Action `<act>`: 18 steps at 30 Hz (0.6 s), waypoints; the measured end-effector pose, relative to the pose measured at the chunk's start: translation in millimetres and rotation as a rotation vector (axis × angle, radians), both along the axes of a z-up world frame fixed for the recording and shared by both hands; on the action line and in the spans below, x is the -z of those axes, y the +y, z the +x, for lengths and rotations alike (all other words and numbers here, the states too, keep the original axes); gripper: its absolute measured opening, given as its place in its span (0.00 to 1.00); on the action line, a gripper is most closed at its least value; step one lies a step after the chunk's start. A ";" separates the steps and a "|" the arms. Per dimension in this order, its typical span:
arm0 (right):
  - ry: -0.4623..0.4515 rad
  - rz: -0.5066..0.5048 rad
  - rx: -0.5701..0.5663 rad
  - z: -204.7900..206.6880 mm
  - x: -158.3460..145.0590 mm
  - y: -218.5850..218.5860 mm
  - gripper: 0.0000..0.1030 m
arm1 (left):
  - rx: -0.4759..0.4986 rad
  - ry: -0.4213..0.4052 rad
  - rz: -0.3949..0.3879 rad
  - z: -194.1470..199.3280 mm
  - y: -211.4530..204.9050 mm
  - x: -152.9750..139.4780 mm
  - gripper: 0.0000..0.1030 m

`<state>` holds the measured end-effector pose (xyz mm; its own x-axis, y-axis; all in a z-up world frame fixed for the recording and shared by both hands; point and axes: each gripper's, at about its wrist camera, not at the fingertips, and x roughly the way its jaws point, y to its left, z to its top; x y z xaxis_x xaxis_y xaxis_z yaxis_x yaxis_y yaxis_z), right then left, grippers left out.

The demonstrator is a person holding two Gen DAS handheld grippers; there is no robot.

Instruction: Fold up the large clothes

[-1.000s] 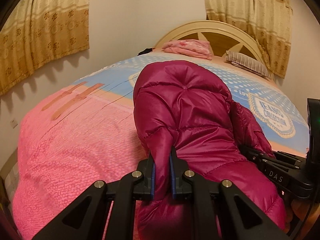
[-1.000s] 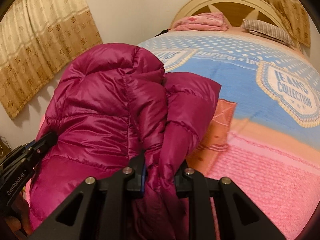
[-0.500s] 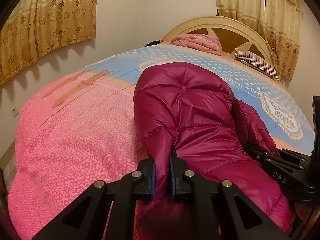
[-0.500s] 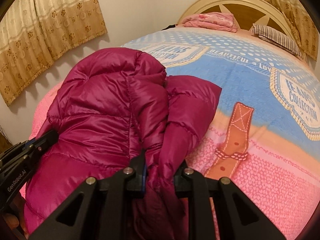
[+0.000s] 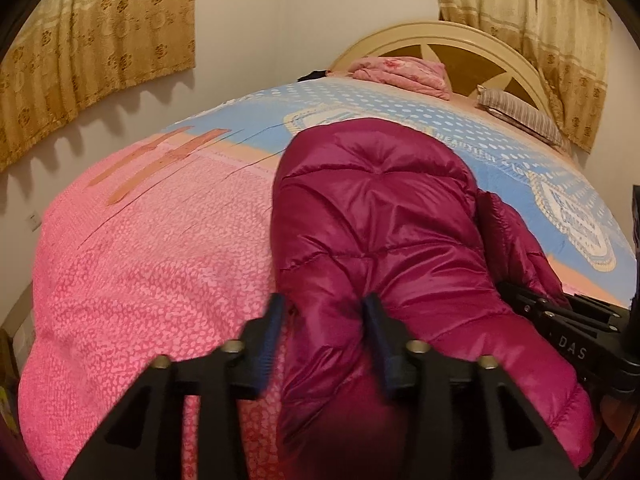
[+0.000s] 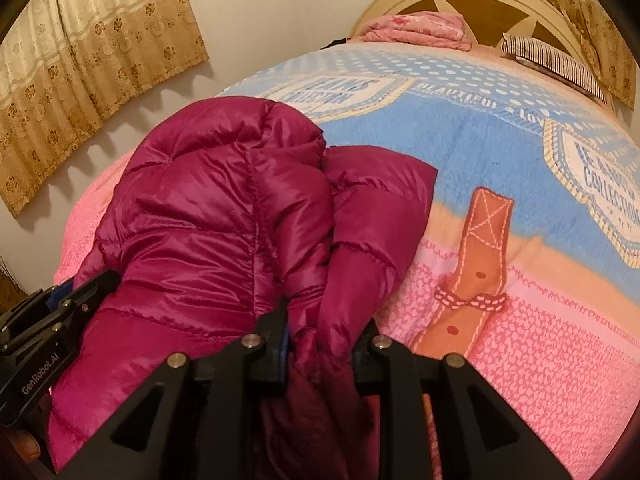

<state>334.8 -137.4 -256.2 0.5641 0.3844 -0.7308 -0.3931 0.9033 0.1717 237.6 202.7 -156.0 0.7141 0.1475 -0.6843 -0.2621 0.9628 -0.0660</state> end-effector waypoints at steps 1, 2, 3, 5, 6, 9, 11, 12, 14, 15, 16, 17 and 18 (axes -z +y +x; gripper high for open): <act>0.001 0.002 0.001 -0.4 0.8 -0.6 0.25 | -0.010 0.001 0.000 -0.7 1.0 0.4 0.59; 0.004 0.004 0.001 -0.3 1.5 -1.2 0.25 | -0.016 0.001 -0.004 -1.1 2.2 0.7 0.61; 0.006 0.003 0.001 -0.1 2.1 -1.4 0.27 | -0.018 0.000 -0.009 -1.7 3.8 1.1 0.62; 0.005 0.005 0.003 -0.4 2.9 -2.7 0.29 | -0.021 0.002 -0.012 -2.8 5.2 2.6 0.65; 0.008 0.006 0.004 -0.1 3.2 -3.0 0.30 | -0.024 0.002 -0.011 -3.3 5.9 3.3 0.66; 0.009 0.000 0.007 -0.1 4.0 -2.7 0.31 | -0.026 0.000 -0.013 -4.1 6.4 5.1 0.67; 0.011 -0.002 0.012 0.1 5.1 -2.8 0.32 | -0.024 0.001 -0.013 -5.0 7.1 4.7 0.67; 0.012 0.000 0.013 0.9 5.2 -3.7 0.33 | -0.022 -0.001 -0.012 -5.5 7.0 4.2 0.67; 0.012 0.006 0.016 0.7 5.0 -5.5 0.34 | -0.017 0.001 -0.005 -6.7 7.0 2.1 0.67; 0.012 0.006 0.018 0.4 4.9 -6.0 0.36 | -0.018 0.001 -0.003 -7.9 6.7 1.2 0.67; 0.011 0.010 0.021 -0.3 3.6 -6.9 0.36 | -0.019 0.000 0.000 -10.2 6.8 -1.4 0.67; 0.007 0.013 0.024 -1.6 1.5 -7.7 0.38 | -0.021 -0.002 0.004 -12.8 6.9 -5.1 0.67; 0.004 0.014 0.029 -3.0 -1.1 -8.4 0.42 | -0.023 -0.006 0.007 -17.1 6.4 -9.4 0.67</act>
